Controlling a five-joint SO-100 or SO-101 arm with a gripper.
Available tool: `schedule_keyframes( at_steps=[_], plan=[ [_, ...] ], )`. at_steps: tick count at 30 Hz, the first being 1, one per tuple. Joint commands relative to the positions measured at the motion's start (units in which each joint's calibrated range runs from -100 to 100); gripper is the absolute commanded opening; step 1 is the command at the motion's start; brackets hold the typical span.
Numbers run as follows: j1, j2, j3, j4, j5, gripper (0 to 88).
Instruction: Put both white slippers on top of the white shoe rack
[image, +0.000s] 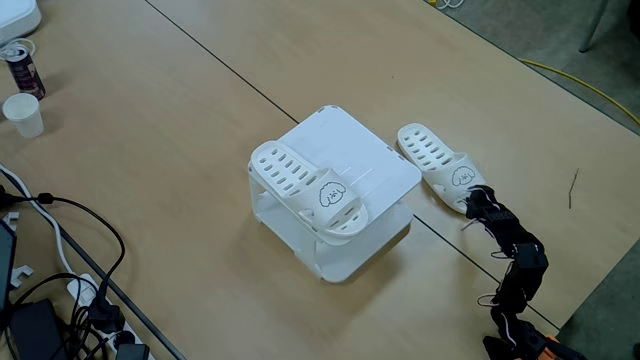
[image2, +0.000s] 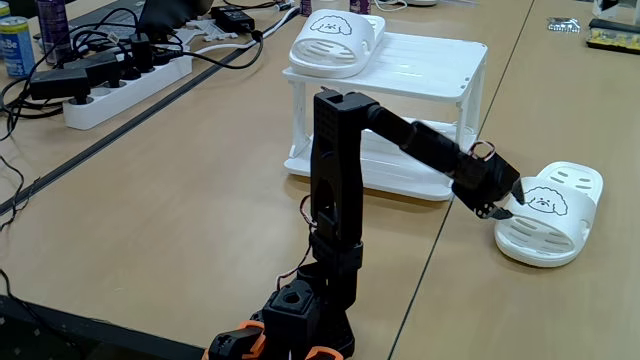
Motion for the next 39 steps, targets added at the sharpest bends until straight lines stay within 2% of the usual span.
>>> schedule_keyframes(
  at_steps=[1,5,9,12,19,28,39],
  plan=[
    [0.07,-4.36,4.65,-16.47,0.42,6.7],
    [0.24,-4.36,11.05,-23.20,0.42,7.5],
    [0.24,-4.44,14.39,-28.21,0.42,15.5],
    [0.16,-4.36,14.93,-28.90,0.42,18.3],
    [0.24,-2.08,12.77,-28.98,0.42,18.5],
    [0.24,10.54,5.55,-38.56,0.42,18.5],
    [0.65,19.88,-2.21,-43.82,0.42,18.5]
  ],
)
